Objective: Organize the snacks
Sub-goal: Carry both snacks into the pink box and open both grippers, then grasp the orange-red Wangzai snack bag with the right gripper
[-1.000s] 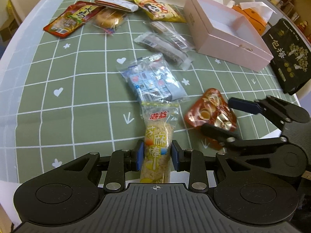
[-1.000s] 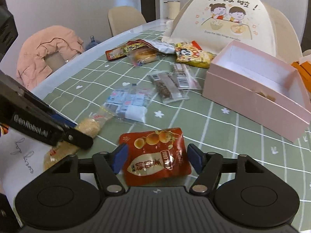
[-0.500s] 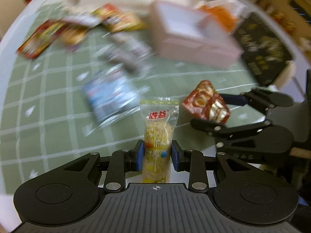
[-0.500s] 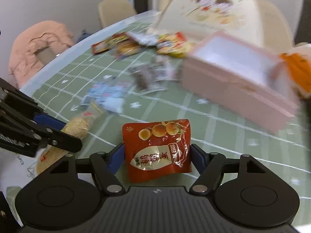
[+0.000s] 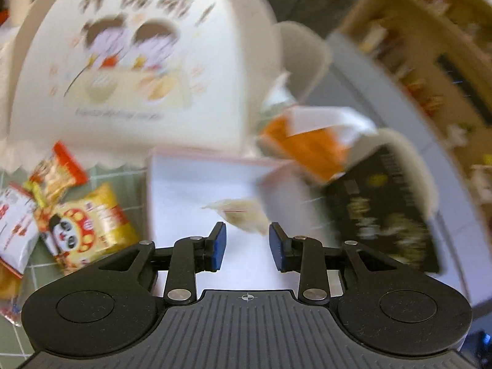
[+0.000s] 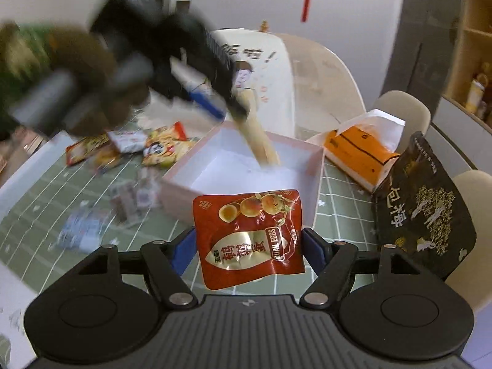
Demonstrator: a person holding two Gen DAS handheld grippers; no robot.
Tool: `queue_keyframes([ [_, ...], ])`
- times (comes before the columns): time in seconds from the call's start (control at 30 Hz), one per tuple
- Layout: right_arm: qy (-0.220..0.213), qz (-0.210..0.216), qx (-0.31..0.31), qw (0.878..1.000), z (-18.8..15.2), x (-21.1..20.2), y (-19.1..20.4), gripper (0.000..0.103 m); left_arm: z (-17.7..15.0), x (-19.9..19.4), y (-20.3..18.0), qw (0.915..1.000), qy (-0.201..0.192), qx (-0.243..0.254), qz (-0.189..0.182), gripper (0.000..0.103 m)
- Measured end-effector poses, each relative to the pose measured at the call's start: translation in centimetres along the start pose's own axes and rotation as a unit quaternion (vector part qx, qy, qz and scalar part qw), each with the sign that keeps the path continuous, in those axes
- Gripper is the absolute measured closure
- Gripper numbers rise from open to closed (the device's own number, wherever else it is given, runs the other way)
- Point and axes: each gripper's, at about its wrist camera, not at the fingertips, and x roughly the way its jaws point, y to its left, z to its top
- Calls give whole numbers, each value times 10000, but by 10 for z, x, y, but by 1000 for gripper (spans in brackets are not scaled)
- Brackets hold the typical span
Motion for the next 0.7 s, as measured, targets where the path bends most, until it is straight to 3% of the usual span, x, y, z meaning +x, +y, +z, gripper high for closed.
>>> queue_keyframes([
  [0.13, -243, -97, 192, 9995, 22, 20, -11, 28, -32, -16, 20, 9991, -242, -41, -337, 68],
  [0.27, -533, -240, 386, 9975, 60, 80, -8, 24, -54, -38, 37, 9979, -563, 161, 291, 68],
  [0.33, -106, -289, 502, 9983, 70, 118, -2, 25, -65, -49, 49, 9964, -642, 161, 523, 68],
  [0.4, 149, -67, 627, 9979, 66, 135, 5, 25, -72, -62, 63, 9947, -656, 267, 750, 68],
  [0.53, 127, 208, 736, 9970, 42, 128, 28, 25, -84, -63, 98, 9908, -311, 247, 1291, 68],
  [0.6, -32, 345, 765, 9965, 30, 114, 38, 25, -87, -58, 114, 9921, -182, -22, 1238, 68],
  [0.7, -148, 501, 769, 9957, 12, 93, 54, 25, -83, -48, 119, 9935, -158, -15, 1125, 68],
])
